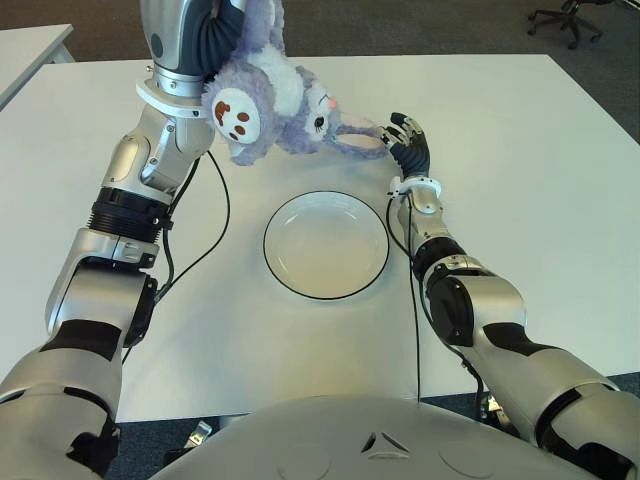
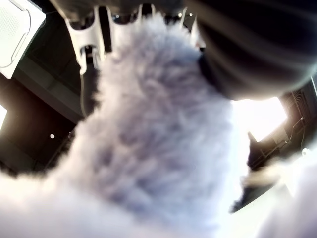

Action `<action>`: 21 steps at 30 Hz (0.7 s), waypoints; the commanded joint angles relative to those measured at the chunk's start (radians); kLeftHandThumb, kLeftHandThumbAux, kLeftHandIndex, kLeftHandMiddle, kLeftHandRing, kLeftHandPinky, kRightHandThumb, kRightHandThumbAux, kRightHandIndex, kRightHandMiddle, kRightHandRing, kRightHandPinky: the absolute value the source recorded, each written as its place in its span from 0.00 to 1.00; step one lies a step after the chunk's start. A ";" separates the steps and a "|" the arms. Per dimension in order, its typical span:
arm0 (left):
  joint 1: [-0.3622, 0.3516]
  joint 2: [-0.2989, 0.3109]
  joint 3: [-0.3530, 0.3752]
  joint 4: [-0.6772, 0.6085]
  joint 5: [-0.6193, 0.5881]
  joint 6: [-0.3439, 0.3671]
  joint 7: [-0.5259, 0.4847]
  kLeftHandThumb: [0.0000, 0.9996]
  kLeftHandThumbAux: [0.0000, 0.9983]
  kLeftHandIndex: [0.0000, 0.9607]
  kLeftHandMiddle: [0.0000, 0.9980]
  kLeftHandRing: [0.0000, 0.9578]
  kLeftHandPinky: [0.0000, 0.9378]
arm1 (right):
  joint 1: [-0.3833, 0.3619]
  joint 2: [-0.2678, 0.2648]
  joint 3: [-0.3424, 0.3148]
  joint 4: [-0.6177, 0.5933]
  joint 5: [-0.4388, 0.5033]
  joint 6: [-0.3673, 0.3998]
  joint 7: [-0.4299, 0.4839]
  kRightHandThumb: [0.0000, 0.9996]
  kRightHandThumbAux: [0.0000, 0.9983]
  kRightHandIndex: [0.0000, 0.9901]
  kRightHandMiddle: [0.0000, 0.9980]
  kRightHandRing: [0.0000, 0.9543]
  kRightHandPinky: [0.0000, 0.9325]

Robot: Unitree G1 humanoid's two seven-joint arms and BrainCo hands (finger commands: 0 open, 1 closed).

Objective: Put the doll into the plate.

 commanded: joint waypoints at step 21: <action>0.107 0.002 0.033 -0.169 0.030 0.083 -0.104 0.85 0.65 0.46 0.49 0.71 0.78 | 0.092 0.021 -0.008 0.060 0.007 0.055 0.005 0.39 0.75 0.21 0.15 0.14 0.20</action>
